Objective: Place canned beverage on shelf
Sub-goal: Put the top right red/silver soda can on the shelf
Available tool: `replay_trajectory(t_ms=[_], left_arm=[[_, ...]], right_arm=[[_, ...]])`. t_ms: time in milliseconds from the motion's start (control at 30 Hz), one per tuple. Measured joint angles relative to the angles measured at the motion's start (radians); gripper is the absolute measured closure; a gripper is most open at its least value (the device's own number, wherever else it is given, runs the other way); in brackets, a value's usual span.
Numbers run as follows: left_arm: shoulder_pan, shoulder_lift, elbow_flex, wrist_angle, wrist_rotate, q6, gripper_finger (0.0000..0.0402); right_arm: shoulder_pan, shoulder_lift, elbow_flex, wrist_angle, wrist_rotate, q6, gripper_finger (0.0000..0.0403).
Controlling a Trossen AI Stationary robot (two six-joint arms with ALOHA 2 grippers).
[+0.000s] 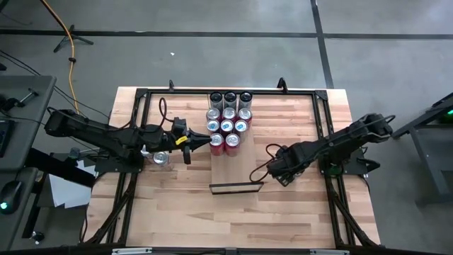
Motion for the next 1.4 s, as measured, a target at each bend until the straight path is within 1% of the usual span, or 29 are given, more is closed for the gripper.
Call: replay_trajectory(t_ms=[167, 333, 467, 600, 800, 1000, 1200, 1400], left_arm=[[0.0, 0.0, 0.0, 0.0, 0.0, 0.0, 0.0401], [0.0, 0.0, 0.0, 0.0, 0.0, -0.001, 0.0401], [0.0, 0.0, 0.0, 0.0, 0.0, -0.001, 0.0401], [0.0, 0.0, 0.0, 0.0, 0.0, 0.0, 0.0401], [0.0, 0.0, 0.0, 0.0, 0.0, 0.0, 0.0401], [0.0, 0.0, 0.0, 0.0, 0.0, 0.0, 0.0401], [0.0, 0.0, 0.0, 0.0, 0.0, -0.001, 0.0401], [0.0, 0.0, 0.0, 0.0, 0.0, -0.019, 0.0401]], right_arm=[[0.01, -0.022, 0.0, 0.009, -0.009, -0.033, 0.0123], [0.016, -0.106, 0.015, -0.022, -0.03, -0.053, 0.0123], [0.003, -0.156, 0.117, -0.083, -0.025, -0.115, 0.0123], [-0.024, -0.147, 0.276, -0.097, 0.029, -0.208, 0.0123], [-0.075, -0.028, 0.537, -0.128, 0.14, -0.365, 0.0123], [-0.113, 0.15, 0.714, -0.142, 0.167, -0.525, 0.0123], [-0.121, 0.319, 0.784, -0.163, 0.168, -0.62, 0.0123], [-0.12, 0.424, 0.785, -0.15, 0.165, -0.643, 0.0123]])
